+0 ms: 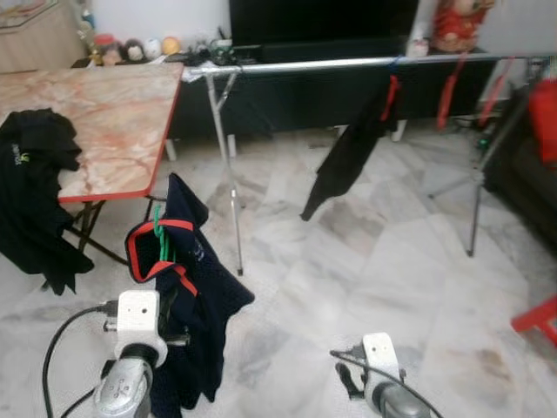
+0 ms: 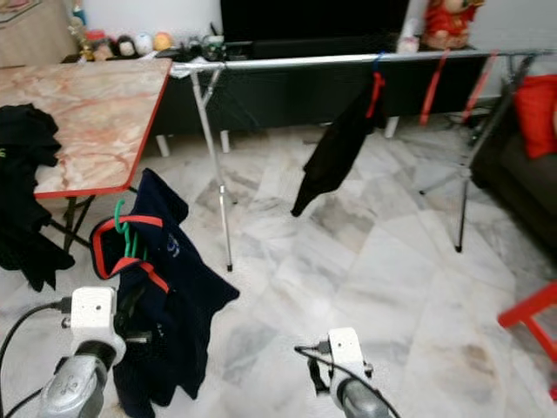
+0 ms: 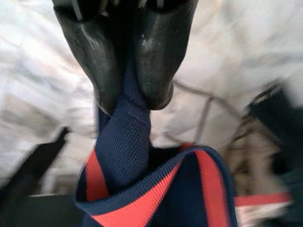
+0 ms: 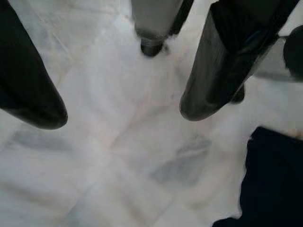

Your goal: Hang hanger

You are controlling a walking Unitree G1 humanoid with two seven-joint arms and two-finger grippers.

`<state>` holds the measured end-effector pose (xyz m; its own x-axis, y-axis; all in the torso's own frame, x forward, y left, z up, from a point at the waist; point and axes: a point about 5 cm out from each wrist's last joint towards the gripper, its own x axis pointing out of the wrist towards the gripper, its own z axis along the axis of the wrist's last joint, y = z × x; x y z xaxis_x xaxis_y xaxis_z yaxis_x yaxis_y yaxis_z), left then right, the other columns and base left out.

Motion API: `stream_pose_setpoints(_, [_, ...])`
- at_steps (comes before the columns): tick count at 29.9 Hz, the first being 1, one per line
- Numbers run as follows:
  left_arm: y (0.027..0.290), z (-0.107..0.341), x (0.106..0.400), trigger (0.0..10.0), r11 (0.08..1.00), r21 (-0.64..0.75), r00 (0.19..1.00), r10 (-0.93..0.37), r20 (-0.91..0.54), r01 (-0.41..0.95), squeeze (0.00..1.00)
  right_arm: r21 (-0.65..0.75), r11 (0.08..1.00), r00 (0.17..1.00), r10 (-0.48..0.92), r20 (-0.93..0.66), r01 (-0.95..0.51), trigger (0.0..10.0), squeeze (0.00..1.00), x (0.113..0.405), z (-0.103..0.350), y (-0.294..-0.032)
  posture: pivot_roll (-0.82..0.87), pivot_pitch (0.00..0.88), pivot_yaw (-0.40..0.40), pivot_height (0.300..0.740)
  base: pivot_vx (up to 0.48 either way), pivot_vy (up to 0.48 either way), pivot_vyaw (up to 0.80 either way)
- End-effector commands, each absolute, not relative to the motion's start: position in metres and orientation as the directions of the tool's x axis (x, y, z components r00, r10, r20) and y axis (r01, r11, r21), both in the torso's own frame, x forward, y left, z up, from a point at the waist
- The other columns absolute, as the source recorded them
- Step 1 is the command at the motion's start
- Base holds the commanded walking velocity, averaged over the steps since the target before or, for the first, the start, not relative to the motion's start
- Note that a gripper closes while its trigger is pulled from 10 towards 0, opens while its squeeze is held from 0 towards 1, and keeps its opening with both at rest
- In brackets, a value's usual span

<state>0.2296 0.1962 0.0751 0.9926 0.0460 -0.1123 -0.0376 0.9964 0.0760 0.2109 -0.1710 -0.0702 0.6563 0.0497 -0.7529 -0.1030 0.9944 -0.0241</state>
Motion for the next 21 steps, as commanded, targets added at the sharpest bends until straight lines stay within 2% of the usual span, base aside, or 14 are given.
stream_pose_setpoints(1, [0.197, 0.079, 0.229, 10.0, 0.996, 0.075, 0.995, 0.050, -0.087, -0.044, 0.00, -0.017, 0.995, 0.661, 0.053, -0.748, -0.099, 10.0, 0.00, 0.213, -0.069, -0.168, -0.02, 0.000, 0.033, 0.740, -0.304, 0.000, 0.00])
stream_pose_setpoints(12, [0.194, 0.080, 0.228, 10.0, 0.997, 0.067, 0.995, 0.039, -0.089, -0.033, 0.00, -0.012, 0.994, 0.680, 0.068, -0.730, -0.113, 10.0, 0.00, 0.219, -0.066, -0.167, -0.02, 0.000, 0.026, 0.740, -0.305, 0.000, 0.00])
stream_pose_setpoints(14, [0.191, 0.079, 0.226, 10.0, 0.997, 0.078, 0.994, -0.010, -0.110, 0.019, 0.00, -0.016, 0.988, 0.700, 0.098, -0.707, -0.155, 10.0, 0.00, 0.227, -0.060, -0.162, -0.02, 0.000, 0.021, 0.740, -0.279, 0.000, 0.00])
stream_pose_setpoints(21, [0.194, 0.082, 0.226, 10.0, 0.990, 0.128, 0.990, -0.049, -0.132, 0.066, 0.00, -0.026, 0.975, 0.724, 0.147, -0.674, -0.222, 10.0, 0.00, 0.237, -0.053, -0.157, -0.02, 0.000, 0.018, 0.740, 0.000, 0.000, 0.00])
